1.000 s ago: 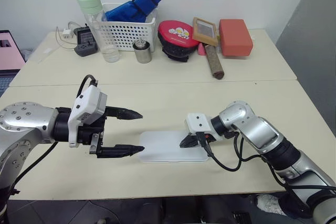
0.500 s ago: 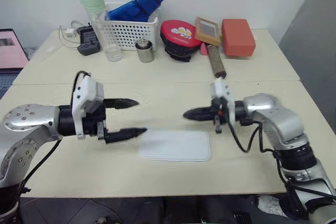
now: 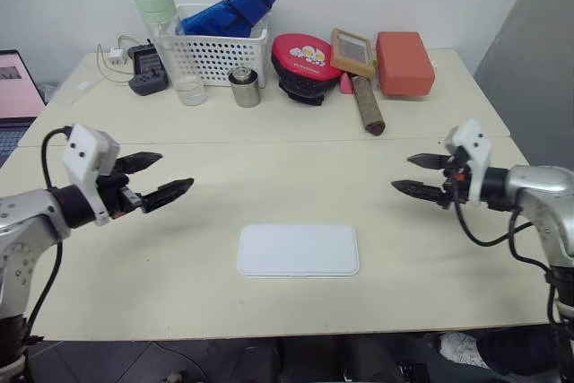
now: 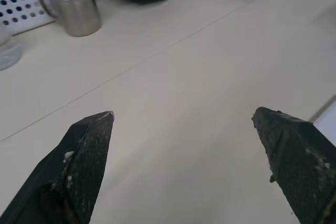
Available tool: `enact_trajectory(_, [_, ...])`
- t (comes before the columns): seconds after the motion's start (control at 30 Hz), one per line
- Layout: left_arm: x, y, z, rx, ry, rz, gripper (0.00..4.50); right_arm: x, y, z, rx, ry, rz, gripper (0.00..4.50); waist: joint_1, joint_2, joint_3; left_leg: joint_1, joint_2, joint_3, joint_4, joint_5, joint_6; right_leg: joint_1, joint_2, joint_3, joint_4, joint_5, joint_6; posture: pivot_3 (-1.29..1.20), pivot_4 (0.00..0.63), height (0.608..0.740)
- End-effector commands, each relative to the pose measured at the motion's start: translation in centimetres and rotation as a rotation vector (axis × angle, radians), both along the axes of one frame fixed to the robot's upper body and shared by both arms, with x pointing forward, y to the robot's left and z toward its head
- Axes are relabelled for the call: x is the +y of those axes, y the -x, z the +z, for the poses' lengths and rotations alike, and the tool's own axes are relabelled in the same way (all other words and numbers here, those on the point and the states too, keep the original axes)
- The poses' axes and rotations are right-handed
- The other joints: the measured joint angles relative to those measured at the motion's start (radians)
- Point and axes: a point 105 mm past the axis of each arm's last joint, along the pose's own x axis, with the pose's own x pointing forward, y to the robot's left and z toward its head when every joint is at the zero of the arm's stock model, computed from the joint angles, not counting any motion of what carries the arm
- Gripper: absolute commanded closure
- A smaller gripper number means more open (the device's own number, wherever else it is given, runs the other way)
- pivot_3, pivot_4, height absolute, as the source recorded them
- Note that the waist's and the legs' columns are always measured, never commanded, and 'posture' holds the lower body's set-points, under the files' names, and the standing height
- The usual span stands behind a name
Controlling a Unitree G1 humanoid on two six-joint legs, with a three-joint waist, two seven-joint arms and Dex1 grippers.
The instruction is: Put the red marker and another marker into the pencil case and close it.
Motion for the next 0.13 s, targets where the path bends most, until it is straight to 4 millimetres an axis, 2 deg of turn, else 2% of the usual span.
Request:
enact_trajectory(0.03, [0.73, 0.46, 0.96, -0.028, -0.031, 0.004, 0.00, -0.14, 0.62, 0.95, -0.031, -0.003, 0.011, 0.01, -0.001, 0.000, 0.000, 0.000, 0.000, 0.000, 0.000, 0.000, 0.000, 0.000, 0.000, 0.000, 0.000, 0.000, 0.000, 0.00, 0.150, 0.740])
enact_trajectory(0.13, [0.99, 0.39, 0.69, -0.022, -0.044, 0.013, 0.00, 0.03, 0.72, 1.01, -0.031, -0.009, 0.017, 0.01, -0.002, 0.000, 0.000, 0.000, 0.000, 0.000, 0.000, 0.000, 0.000, 0.000, 0.000, 0.000, 0.000, 0.000, 0.000, 0.00, 0.150, 0.740])
